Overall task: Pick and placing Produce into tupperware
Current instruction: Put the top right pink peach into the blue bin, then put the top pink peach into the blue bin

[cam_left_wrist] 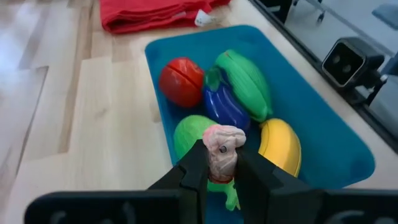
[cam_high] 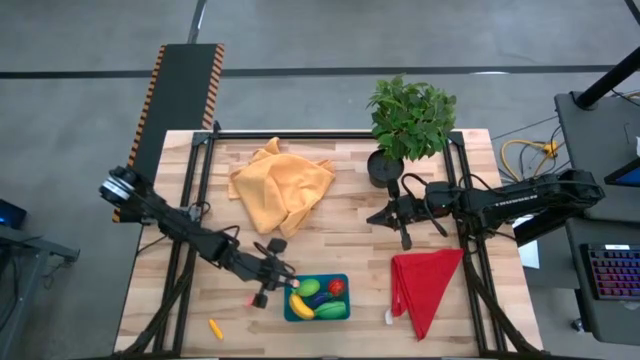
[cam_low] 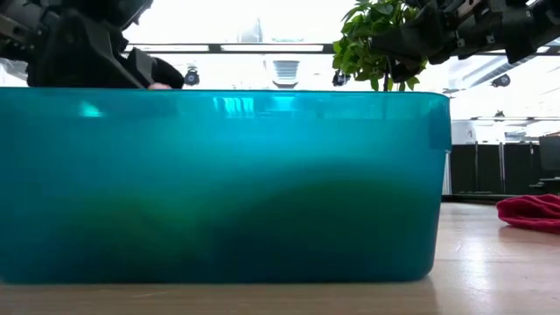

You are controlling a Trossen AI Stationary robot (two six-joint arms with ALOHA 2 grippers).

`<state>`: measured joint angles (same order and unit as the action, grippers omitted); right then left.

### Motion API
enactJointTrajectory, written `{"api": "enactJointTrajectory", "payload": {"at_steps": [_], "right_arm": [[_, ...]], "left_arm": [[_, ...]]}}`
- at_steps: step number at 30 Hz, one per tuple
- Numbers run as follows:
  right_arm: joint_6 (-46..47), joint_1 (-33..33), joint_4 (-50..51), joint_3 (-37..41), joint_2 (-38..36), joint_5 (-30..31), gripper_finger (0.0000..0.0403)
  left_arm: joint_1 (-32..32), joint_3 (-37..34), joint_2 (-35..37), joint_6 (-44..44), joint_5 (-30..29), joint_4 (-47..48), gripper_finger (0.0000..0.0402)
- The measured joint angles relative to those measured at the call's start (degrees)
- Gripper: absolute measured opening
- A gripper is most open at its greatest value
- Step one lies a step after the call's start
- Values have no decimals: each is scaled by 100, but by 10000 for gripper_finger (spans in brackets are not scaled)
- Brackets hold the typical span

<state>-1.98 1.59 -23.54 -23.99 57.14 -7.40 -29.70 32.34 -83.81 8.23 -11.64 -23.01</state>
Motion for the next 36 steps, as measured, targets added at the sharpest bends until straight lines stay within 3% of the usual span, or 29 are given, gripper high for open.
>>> {"api": "enactJointTrajectory", "payload": {"at_steps": [12, 24, 31, 36], "right_arm": [[-2, -1, 73, 0, 0, 0, 9], [-2, -1, 69, 0, 0, 9, 9], [-2, -1, 69, 0, 0, 9, 9], [-2, 1, 69, 0, 0, 9, 9]], "left_arm": [[8, 0, 26, 2, -4, 1, 43], [8, 0, 35, 320, 143, 1, 139], [8, 43, 54, 293, 168, 27, 151], [6, 196, 381, 544, 106, 1252, 151]]}}
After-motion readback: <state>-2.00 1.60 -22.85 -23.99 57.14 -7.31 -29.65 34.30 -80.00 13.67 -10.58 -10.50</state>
